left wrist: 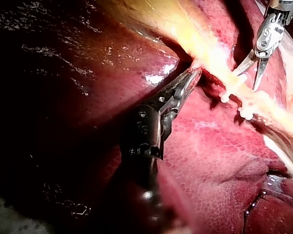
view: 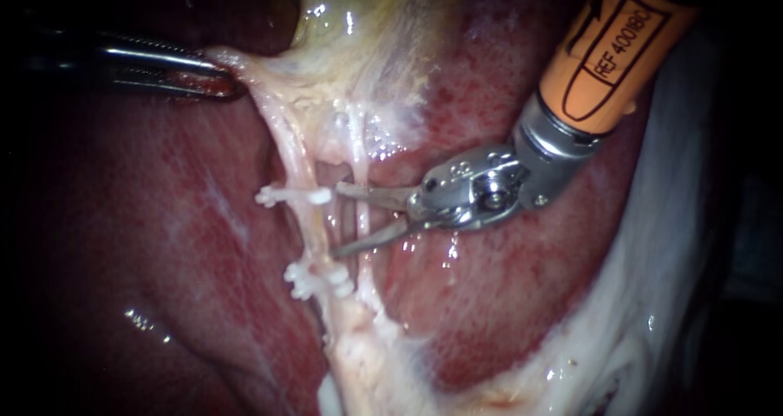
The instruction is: Go to the cutting position left tube
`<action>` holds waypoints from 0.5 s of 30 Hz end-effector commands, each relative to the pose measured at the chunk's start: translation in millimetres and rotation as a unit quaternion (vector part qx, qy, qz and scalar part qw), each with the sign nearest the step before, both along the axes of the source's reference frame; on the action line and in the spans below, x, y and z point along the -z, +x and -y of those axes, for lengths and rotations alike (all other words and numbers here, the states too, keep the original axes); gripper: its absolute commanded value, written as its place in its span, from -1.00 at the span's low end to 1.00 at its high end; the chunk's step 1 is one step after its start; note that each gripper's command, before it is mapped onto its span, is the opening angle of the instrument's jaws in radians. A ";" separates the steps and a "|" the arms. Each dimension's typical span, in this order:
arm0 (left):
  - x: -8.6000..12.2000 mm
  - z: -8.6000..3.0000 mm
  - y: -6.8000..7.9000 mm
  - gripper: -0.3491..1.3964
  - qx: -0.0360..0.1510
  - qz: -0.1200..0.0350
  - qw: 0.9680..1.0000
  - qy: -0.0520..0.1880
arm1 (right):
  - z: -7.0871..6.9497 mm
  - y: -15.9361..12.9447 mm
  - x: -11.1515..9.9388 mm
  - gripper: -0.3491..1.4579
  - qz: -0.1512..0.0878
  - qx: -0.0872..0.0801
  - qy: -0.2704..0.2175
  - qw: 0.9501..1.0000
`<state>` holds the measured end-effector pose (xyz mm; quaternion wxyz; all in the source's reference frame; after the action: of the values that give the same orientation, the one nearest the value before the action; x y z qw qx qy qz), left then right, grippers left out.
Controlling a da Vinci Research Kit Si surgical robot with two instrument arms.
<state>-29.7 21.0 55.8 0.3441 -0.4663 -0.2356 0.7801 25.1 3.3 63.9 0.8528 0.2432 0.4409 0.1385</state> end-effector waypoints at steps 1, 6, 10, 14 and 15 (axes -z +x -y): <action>0.0 0.0 0.0 -1.00 0.000 0.000 1.000 0.000 | 0.1 -0.2 -0.2 0.62 -0.008 0.007 0.010 1.000; 0.0 0.0 0.1 -1.00 0.001 -0.001 1.000 -0.001 | 0.0 -0.7 -0.3 0.60 -0.024 0.009 0.038 0.999; 0.0 0.0 0.1 -1.00 0.001 -0.001 1.000 -0.001 | 0.2 -0.8 -0.3 0.62 -0.039 0.014 0.063 0.997; 0.0 0.0 0.1 -1.00 0.001 -0.001 1.000 -0.001 | 0.5 -0.9 -0.5 0.62 -0.054 0.024 0.085 0.995; 0.0 0.0 0.1 -1.00 0.001 -0.001 1.000 -0.001 | 0.6 -0.8 -0.7 0.62 -0.056 0.028 0.090 0.994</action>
<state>-29.6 21.0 55.8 0.3444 -0.4662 -0.2347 0.7803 24.3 2.4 64.7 0.8026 0.3438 0.4675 0.1379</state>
